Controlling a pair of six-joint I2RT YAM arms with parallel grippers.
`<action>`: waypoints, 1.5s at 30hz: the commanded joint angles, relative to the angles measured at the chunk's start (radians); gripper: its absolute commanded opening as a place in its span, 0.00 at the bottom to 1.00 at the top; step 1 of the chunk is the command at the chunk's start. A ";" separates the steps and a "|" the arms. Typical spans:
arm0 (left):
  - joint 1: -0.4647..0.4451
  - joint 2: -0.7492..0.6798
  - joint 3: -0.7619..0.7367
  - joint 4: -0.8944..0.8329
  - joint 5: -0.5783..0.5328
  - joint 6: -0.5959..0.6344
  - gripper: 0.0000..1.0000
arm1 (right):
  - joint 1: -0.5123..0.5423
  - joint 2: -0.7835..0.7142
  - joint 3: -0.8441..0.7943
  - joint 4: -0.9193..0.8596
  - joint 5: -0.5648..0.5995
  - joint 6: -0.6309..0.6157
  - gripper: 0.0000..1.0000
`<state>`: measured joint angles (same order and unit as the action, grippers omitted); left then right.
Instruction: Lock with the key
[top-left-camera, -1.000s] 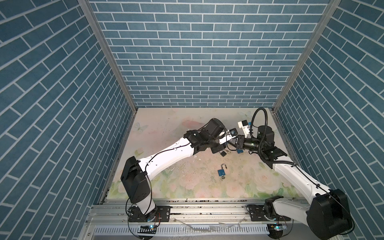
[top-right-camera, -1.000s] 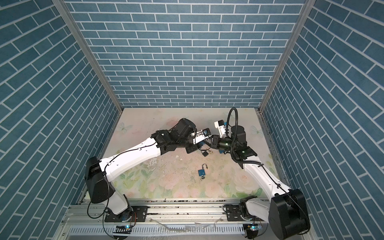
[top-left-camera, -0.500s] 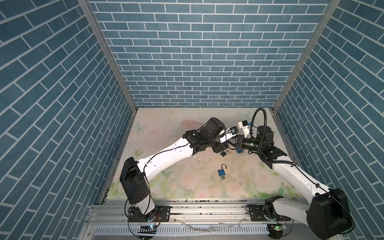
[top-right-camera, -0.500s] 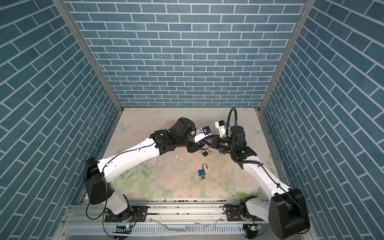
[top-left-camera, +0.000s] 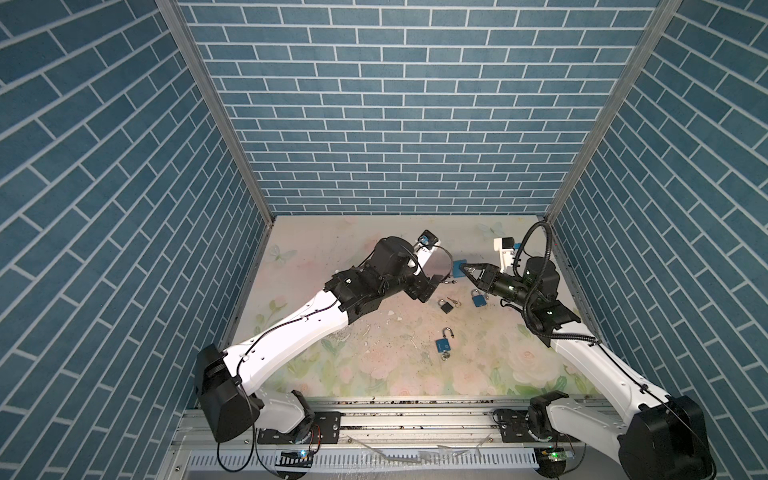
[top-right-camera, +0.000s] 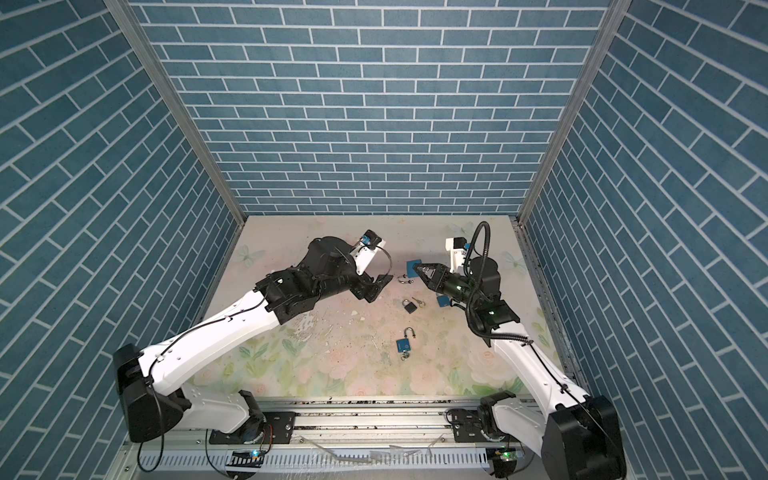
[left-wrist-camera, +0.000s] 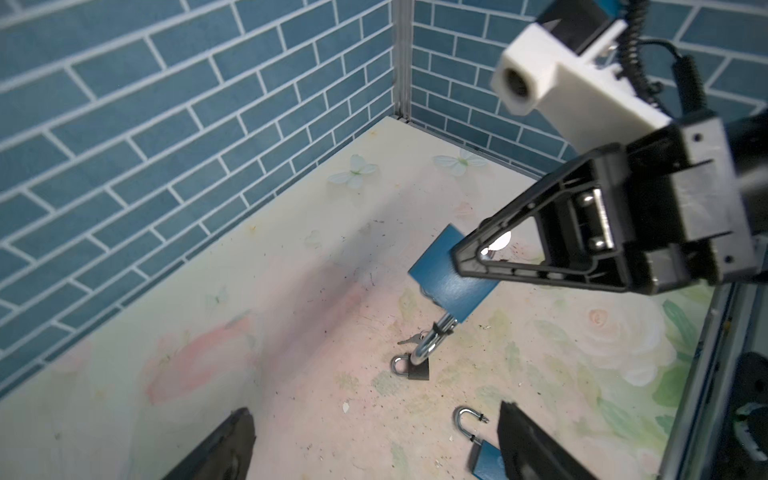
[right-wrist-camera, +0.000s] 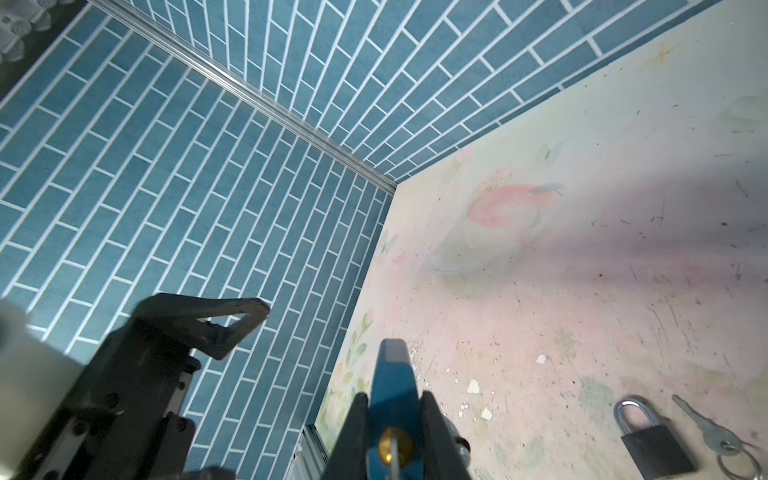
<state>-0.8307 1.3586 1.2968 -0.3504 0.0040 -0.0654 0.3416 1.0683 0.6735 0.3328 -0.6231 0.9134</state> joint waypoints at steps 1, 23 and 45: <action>0.038 -0.049 -0.068 0.049 0.056 -0.303 1.00 | -0.002 -0.053 -0.029 0.207 0.020 0.070 0.00; 0.107 -0.096 -0.240 0.273 0.254 -0.697 0.99 | -0.005 -0.119 -0.298 0.722 0.142 0.126 0.00; 0.107 0.017 -0.271 0.541 0.370 -0.832 0.96 | -0.003 -0.365 -0.403 0.499 0.168 0.114 0.00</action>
<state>-0.7250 1.3663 1.0470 0.1299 0.3538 -0.8616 0.3393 0.7013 0.2382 0.7750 -0.4347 1.0210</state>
